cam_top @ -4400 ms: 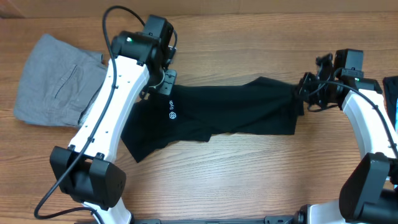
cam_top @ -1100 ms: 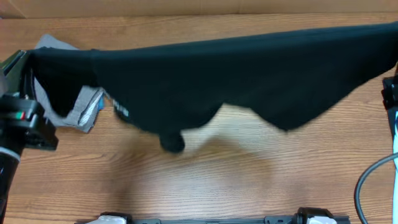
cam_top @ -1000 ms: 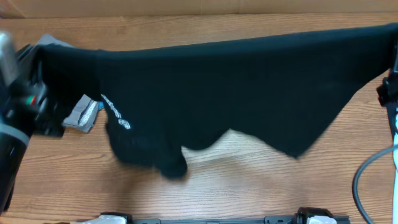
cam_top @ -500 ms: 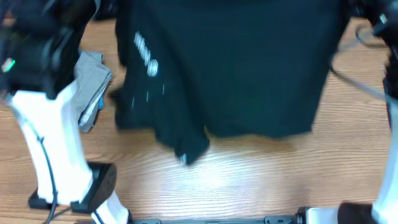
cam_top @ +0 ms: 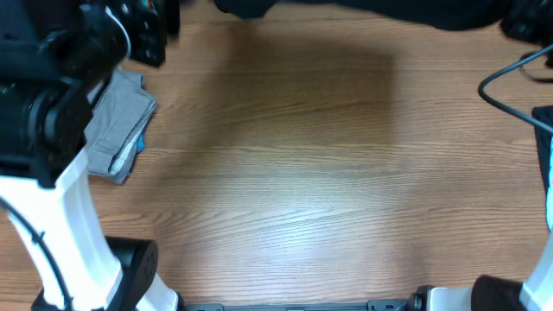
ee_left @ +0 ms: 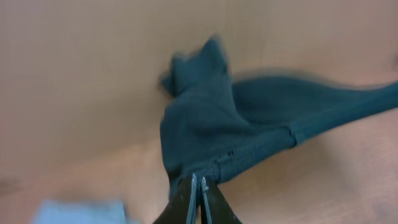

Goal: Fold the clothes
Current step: 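Lay the shirt flat on the table with both grippers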

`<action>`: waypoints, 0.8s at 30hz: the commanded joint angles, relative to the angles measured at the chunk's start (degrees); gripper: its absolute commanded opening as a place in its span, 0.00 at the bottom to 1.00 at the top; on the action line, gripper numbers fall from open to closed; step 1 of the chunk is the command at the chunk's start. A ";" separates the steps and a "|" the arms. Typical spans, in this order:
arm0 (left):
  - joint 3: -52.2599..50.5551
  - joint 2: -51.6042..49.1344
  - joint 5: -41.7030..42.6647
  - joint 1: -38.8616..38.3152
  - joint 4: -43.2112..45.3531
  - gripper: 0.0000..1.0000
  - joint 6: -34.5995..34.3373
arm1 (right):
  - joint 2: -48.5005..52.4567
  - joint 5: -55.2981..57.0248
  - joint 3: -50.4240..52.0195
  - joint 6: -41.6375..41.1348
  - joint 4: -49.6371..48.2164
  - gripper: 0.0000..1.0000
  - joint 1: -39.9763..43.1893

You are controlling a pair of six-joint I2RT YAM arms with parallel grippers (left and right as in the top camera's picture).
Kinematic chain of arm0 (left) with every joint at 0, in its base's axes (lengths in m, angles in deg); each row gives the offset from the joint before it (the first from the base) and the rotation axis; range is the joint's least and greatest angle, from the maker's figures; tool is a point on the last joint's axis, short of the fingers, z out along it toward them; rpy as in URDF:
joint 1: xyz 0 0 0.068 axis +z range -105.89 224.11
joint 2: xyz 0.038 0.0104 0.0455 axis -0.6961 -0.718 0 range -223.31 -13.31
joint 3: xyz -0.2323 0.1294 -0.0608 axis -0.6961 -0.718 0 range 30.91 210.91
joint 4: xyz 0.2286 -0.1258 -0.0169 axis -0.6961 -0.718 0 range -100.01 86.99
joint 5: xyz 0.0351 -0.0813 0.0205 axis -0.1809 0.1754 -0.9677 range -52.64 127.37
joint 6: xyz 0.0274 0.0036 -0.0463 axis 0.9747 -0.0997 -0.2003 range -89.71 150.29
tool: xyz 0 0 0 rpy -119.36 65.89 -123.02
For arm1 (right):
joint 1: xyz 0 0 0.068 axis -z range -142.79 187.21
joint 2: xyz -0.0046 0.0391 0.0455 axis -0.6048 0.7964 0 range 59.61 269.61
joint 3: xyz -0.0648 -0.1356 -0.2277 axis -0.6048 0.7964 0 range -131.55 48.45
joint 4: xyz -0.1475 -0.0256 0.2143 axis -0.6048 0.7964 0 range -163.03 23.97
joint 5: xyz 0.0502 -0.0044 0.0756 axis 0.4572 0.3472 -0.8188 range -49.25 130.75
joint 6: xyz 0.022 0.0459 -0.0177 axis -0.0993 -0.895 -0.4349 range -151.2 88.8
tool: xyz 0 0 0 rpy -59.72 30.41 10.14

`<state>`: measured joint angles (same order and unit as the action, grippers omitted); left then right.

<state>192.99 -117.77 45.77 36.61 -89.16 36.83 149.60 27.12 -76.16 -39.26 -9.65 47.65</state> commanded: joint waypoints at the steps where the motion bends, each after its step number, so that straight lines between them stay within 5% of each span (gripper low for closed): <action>1: -3.96 -8.20 1.05 -0.15 -5.57 0.04 -0.59 | 7.15 -3.72 2.05 4.20 5.79 0.05 -0.33; 11: -15.08 -27.15 6.08 -0.44 -10.67 0.04 -0.52 | 22.34 -4.87 20.24 4.02 9.66 0.04 -1.49; 24: -31.41 -22.01 6.47 -2.29 -10.69 0.04 -1.66 | 22.16 8.55 26.73 3.34 19.26 0.06 -1.31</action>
<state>165.08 -144.11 51.25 35.36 -99.69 36.26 174.21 31.82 -49.46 -35.70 8.58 46.14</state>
